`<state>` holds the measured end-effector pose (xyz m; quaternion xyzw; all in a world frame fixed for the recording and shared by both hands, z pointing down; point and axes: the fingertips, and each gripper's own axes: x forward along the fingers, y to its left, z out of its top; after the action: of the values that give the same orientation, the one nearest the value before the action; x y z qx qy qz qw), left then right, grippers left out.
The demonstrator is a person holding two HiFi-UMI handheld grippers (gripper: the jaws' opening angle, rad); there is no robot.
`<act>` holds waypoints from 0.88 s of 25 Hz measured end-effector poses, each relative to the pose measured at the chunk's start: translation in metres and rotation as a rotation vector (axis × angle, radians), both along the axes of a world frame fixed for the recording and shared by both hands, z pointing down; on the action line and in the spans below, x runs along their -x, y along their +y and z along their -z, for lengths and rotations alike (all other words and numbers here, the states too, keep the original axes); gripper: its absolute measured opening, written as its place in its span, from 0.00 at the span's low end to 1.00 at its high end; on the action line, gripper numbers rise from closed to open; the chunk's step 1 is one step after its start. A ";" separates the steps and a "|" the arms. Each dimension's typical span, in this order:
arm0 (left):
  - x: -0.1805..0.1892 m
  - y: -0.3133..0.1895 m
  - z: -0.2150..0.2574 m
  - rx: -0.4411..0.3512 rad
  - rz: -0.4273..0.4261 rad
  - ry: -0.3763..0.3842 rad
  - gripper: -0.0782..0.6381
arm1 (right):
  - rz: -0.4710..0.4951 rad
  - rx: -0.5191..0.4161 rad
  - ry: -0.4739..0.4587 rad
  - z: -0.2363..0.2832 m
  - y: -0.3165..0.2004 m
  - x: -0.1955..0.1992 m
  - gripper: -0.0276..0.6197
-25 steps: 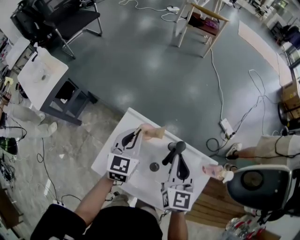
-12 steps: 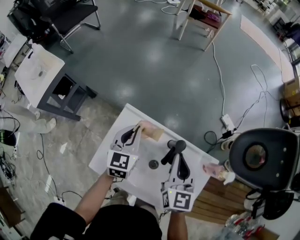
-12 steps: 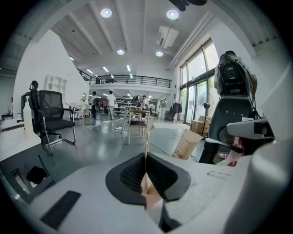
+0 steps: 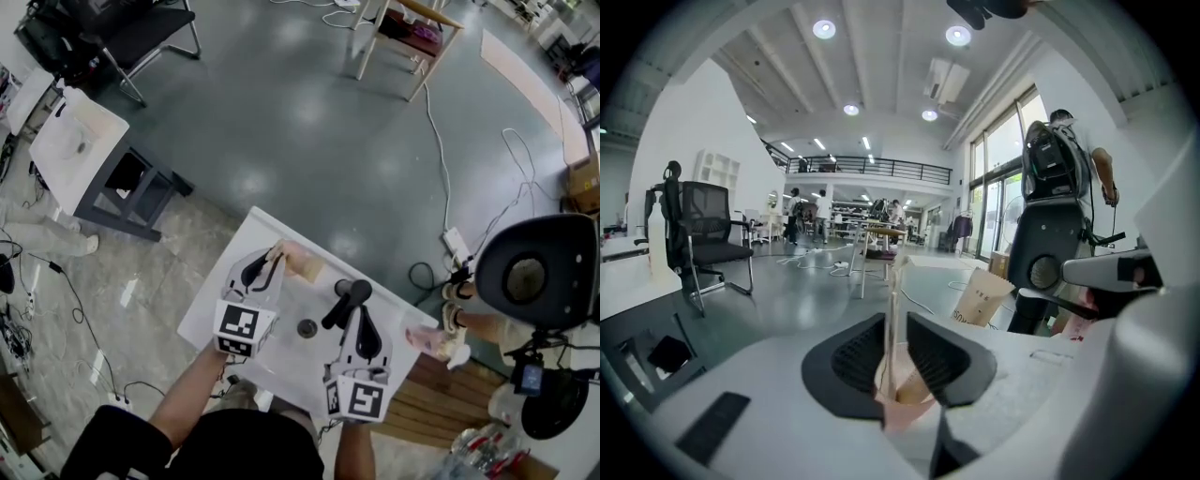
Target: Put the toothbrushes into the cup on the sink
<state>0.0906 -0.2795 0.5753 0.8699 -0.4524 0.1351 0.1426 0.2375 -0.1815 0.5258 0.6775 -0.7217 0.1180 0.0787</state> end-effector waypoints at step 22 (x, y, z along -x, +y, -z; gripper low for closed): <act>0.007 0.012 0.028 -0.042 -0.033 0.007 0.34 | -0.005 -0.043 0.021 0.021 0.010 0.007 0.04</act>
<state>0.0841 -0.2678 0.5469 0.8806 -0.4402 0.1248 0.1236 0.2301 -0.1715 0.5046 0.6822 -0.7214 0.0954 0.0714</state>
